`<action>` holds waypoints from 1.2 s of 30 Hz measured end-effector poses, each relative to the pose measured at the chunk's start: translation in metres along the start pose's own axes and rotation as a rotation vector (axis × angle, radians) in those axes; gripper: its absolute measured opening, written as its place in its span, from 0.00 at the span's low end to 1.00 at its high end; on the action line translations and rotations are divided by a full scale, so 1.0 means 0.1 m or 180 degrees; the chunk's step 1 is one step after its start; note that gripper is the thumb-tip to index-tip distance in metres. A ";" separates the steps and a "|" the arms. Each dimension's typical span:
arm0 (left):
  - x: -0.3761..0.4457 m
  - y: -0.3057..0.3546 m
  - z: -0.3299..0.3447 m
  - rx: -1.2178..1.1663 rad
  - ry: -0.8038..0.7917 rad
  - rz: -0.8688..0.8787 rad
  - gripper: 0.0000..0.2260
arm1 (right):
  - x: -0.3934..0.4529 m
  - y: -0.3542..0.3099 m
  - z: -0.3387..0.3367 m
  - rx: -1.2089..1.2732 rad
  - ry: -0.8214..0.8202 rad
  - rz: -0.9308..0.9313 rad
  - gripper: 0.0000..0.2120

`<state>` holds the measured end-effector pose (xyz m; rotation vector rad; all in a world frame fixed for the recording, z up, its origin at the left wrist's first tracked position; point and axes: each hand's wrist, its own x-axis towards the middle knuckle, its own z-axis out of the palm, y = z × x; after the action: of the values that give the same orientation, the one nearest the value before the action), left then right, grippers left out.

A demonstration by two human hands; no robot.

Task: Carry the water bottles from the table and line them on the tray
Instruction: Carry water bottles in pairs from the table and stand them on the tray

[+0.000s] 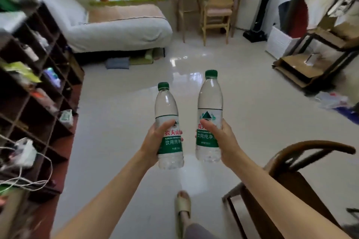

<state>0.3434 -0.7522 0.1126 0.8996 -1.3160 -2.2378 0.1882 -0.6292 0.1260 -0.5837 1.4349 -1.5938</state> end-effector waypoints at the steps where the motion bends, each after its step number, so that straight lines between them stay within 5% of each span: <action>1: 0.08 0.09 -0.21 0.0014 0.0171 0.0057 0.25 | 0.25 0.04 0.18 -0.0061 -0.0130 0.0040 0.24; 13: 1.34 1.55 -2.39 -0.0332 0.1903 0.0727 0.18 | 3.10 -0.14 2.40 -0.0548 -0.1312 0.0472 0.28; 17: 1.75 1.86 -3.08 -0.0403 0.2177 0.0724 0.25 | 3.86 -0.12 3.03 -0.0661 -0.1580 0.0512 0.27; 23: 2.67 2.51 -4.20 -0.0371 0.2151 0.0822 0.23 | 5.14 -0.03 4.00 -0.0614 -0.1638 0.0528 0.15; 36: 4.81 4.27 -5.96 -0.0144 0.1771 0.0562 0.18 | 7.88 -0.38 5.47 -0.0388 -0.1050 0.0469 0.15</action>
<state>0.4185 -1.6258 0.1187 1.2215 -1.0311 -1.7009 0.2320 -1.5882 0.1162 -0.7554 1.2985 -1.2358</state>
